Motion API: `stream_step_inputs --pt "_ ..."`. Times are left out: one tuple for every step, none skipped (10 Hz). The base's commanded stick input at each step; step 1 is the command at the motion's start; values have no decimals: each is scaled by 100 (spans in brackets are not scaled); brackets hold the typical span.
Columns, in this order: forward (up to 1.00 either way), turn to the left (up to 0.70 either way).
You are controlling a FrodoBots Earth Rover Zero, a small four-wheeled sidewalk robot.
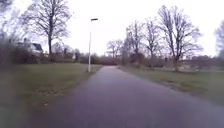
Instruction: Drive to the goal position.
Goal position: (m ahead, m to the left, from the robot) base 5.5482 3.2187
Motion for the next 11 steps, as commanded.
stream_step_inputs --pt "100 0" --pt "100 0" --pt "100 0" --pt "100 0" --pt "100 0" --pt "100 0" --pt "100 0" --pt "100 0" --pt "100 0" --pt "100 0" --pt "100 0"
